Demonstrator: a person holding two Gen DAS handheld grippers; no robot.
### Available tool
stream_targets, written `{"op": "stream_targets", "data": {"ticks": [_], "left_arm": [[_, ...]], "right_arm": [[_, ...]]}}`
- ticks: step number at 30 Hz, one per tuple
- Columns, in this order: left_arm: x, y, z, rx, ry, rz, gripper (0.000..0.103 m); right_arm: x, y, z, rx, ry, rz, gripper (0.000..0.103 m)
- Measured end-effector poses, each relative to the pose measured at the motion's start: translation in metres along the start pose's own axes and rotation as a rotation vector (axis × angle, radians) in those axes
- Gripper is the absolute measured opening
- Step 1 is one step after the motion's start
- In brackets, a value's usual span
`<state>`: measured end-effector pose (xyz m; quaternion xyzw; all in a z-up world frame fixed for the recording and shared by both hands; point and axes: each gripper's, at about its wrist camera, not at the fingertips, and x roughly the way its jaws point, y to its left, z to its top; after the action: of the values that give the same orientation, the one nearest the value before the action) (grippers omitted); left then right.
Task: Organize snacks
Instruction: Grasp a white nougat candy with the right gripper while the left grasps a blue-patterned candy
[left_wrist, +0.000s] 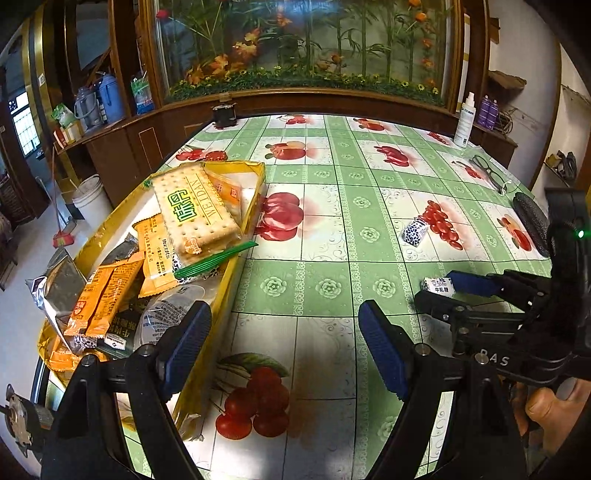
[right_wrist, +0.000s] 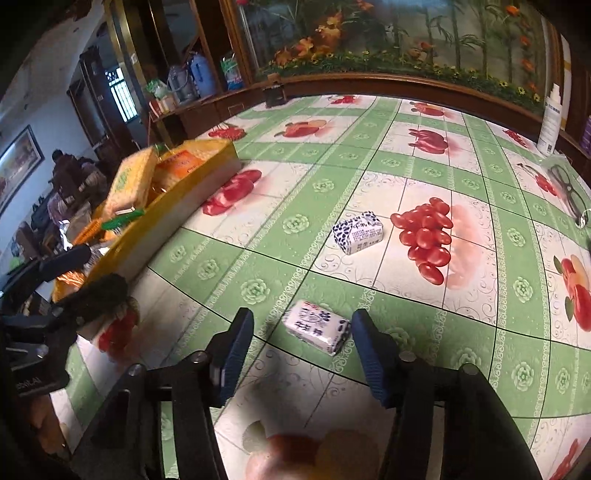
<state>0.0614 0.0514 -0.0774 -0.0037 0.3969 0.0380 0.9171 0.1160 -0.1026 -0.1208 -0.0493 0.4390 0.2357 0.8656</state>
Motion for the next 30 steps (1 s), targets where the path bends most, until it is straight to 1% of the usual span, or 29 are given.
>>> {"op": "stream_targets", "data": {"ticks": [1, 2, 6, 10, 14, 17, 21, 23, 25, 27, 28, 29, 30], "left_arm": [[0.002, 0.0, 0.001, -0.005, 0.005, -0.006, 0.082], [0.004, 0.0, 0.002, -0.008, 0.011, -0.015, 0.082], [0.012, -0.009, 0.01, 0.0, 0.029, -0.04, 0.082], [0.02, -0.031, 0.022, 0.058, 0.02, -0.071, 0.082], [0.039, -0.063, 0.035, 0.138, 0.028, -0.118, 0.082], [0.055, -0.087, 0.043, 0.178, 0.033, -0.135, 0.082], [0.074, -0.113, 0.052, 0.227, 0.041, -0.148, 0.082], [0.083, -0.12, 0.056, 0.234, 0.059, -0.163, 0.082], [0.09, -0.121, 0.059, 0.22, 0.078, -0.212, 0.082], [0.095, -0.123, 0.06, 0.223, 0.079, -0.214, 0.081], [0.096, -0.125, 0.06, 0.231, 0.079, -0.218, 0.076], [0.099, -0.126, 0.059, 0.236, 0.087, -0.226, 0.056], [0.103, -0.127, 0.058, 0.239, 0.106, -0.233, 0.04]], "right_arm": [[-0.001, 0.0, 0.0, -0.003, -0.006, -0.008, 0.043], [-0.001, -0.002, 0.0, -0.003, -0.005, -0.004, 0.037], [-0.003, -0.007, 0.0, -0.003, -0.004, 0.01, 0.038], [-0.019, -0.02, -0.003, 0.016, -0.029, 0.007, 0.038], [-0.044, -0.049, -0.01, 0.079, -0.065, -0.016, 0.038], [-0.06, -0.071, -0.018, 0.133, -0.085, -0.018, 0.038], [-0.072, -0.086, -0.025, 0.179, -0.098, -0.013, 0.038], [-0.075, -0.091, -0.029, 0.196, -0.101, 0.003, 0.038], [-0.079, -0.093, -0.03, 0.205, -0.108, 0.007, 0.038], [-0.081, -0.096, -0.031, 0.213, -0.115, 0.017, 0.038], [-0.082, -0.097, -0.031, 0.216, -0.119, 0.019, 0.038], [-0.083, -0.097, -0.031, 0.218, -0.121, 0.022, 0.038], [-0.082, -0.098, -0.031, 0.222, -0.122, 0.026, 0.038]]}}
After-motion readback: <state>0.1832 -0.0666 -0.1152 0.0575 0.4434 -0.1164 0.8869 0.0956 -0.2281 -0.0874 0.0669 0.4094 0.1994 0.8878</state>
